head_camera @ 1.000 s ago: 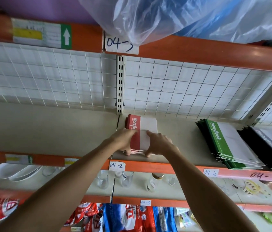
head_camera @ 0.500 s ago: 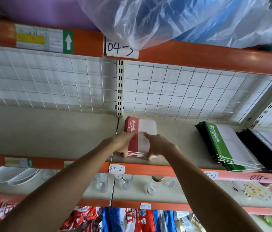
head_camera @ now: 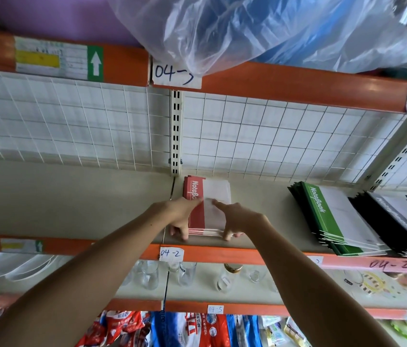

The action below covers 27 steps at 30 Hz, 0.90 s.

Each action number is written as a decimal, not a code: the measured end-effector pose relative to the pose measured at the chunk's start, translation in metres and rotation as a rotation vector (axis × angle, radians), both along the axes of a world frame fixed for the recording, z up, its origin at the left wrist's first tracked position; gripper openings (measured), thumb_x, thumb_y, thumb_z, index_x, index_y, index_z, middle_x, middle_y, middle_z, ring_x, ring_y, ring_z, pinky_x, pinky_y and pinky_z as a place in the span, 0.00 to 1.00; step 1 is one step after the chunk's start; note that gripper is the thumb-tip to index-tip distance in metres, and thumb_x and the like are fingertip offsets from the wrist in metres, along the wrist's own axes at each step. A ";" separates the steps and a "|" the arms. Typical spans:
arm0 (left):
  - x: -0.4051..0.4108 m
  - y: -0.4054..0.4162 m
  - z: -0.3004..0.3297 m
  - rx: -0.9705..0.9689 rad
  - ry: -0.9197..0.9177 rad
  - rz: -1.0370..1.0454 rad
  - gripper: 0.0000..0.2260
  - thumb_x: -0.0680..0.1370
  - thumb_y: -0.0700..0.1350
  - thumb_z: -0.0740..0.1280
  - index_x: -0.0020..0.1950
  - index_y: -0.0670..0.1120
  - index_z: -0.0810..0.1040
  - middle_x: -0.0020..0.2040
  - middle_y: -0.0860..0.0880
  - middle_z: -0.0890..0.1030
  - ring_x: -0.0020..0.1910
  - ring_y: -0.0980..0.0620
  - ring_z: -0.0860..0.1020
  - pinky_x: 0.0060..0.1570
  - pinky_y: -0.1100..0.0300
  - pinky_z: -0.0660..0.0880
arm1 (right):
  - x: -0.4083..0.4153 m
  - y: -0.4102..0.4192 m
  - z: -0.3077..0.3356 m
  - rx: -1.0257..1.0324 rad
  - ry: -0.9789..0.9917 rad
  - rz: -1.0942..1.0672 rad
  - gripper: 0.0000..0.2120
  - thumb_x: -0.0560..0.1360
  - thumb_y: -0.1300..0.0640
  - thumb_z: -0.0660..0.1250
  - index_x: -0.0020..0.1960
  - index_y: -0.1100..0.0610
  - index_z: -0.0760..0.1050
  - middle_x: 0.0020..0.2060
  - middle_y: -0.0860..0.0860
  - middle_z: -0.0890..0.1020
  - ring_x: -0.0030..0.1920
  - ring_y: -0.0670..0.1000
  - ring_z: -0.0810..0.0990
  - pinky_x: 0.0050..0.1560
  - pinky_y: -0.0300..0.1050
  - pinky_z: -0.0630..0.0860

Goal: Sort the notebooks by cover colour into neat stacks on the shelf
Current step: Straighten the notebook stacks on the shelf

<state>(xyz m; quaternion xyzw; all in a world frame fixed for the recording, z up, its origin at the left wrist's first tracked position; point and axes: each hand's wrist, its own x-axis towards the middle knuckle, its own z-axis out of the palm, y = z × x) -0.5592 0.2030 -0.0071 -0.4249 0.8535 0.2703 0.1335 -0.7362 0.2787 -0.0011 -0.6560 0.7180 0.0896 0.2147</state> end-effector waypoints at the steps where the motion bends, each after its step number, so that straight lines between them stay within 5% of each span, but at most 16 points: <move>1: -0.001 0.000 0.000 0.004 0.002 0.004 0.57 0.67 0.35 0.80 0.81 0.57 0.43 0.49 0.43 0.75 0.26 0.50 0.79 0.25 0.58 0.77 | -0.001 0.001 -0.001 -0.008 -0.001 0.001 0.56 0.67 0.62 0.79 0.81 0.47 0.45 0.46 0.59 0.84 0.40 0.53 0.84 0.44 0.44 0.80; 5: 0.001 0.000 -0.001 0.009 0.056 0.005 0.56 0.66 0.34 0.80 0.81 0.57 0.48 0.61 0.40 0.71 0.33 0.44 0.83 0.29 0.56 0.80 | -0.012 0.000 -0.007 -0.036 -0.066 -0.025 0.55 0.65 0.62 0.80 0.80 0.45 0.50 0.54 0.57 0.83 0.33 0.46 0.83 0.32 0.35 0.75; 10: 0.006 0.000 0.000 0.036 0.074 -0.012 0.55 0.66 0.36 0.80 0.81 0.56 0.48 0.68 0.38 0.72 0.33 0.45 0.83 0.33 0.54 0.81 | -0.009 0.000 -0.005 0.016 -0.079 -0.031 0.57 0.65 0.60 0.81 0.80 0.44 0.47 0.50 0.59 0.84 0.36 0.49 0.85 0.43 0.44 0.82; 13: 0.007 -0.009 0.003 0.112 0.039 -0.030 0.58 0.65 0.46 0.83 0.81 0.58 0.44 0.61 0.39 0.79 0.34 0.48 0.82 0.39 0.52 0.83 | -0.009 0.000 0.002 0.098 -0.122 -0.064 0.59 0.65 0.45 0.80 0.80 0.43 0.42 0.41 0.56 0.83 0.38 0.51 0.83 0.47 0.47 0.83; 16: 0.010 -0.023 0.008 0.141 0.050 0.026 0.57 0.67 0.59 0.79 0.81 0.56 0.40 0.75 0.43 0.68 0.50 0.46 0.82 0.51 0.52 0.81 | -0.014 -0.005 0.010 0.089 -0.295 -0.249 0.54 0.67 0.33 0.73 0.79 0.45 0.42 0.52 0.57 0.81 0.44 0.52 0.83 0.44 0.47 0.83; 19: 0.010 -0.029 0.008 0.050 0.221 0.130 0.44 0.73 0.58 0.74 0.79 0.47 0.53 0.75 0.48 0.69 0.67 0.48 0.73 0.67 0.54 0.70 | -0.017 -0.005 0.017 -0.071 -0.379 -0.329 0.37 0.77 0.43 0.68 0.77 0.57 0.56 0.65 0.57 0.76 0.58 0.57 0.79 0.54 0.43 0.78; 21: 0.003 -0.027 0.000 0.104 0.380 0.253 0.32 0.75 0.51 0.74 0.74 0.45 0.64 0.68 0.47 0.76 0.62 0.49 0.76 0.64 0.55 0.72 | -0.017 -0.008 0.011 -0.179 -0.433 -0.396 0.23 0.79 0.56 0.68 0.70 0.63 0.68 0.59 0.59 0.77 0.58 0.57 0.76 0.52 0.38 0.70; 23: -0.002 -0.024 -0.012 0.128 0.453 0.356 0.26 0.75 0.47 0.74 0.70 0.44 0.69 0.65 0.45 0.78 0.61 0.46 0.78 0.61 0.55 0.74 | -0.018 -0.016 -0.003 -0.209 -0.510 -0.524 0.12 0.77 0.57 0.71 0.55 0.63 0.74 0.46 0.55 0.76 0.45 0.52 0.75 0.45 0.38 0.69; 25: -0.004 -0.023 -0.019 0.091 0.456 0.405 0.23 0.74 0.46 0.75 0.66 0.42 0.72 0.62 0.43 0.79 0.60 0.44 0.79 0.58 0.54 0.77 | -0.017 -0.024 -0.008 -0.214 -0.548 -0.555 0.12 0.73 0.60 0.74 0.38 0.60 0.72 0.34 0.50 0.74 0.33 0.47 0.71 0.33 0.34 0.68; 27: -0.001 -0.027 -0.021 0.094 0.473 0.437 0.23 0.72 0.44 0.77 0.63 0.42 0.74 0.60 0.43 0.80 0.57 0.44 0.80 0.55 0.54 0.78 | -0.018 -0.031 -0.008 -0.178 -0.526 -0.526 0.16 0.72 0.60 0.76 0.33 0.58 0.70 0.30 0.50 0.73 0.30 0.45 0.69 0.29 0.35 0.65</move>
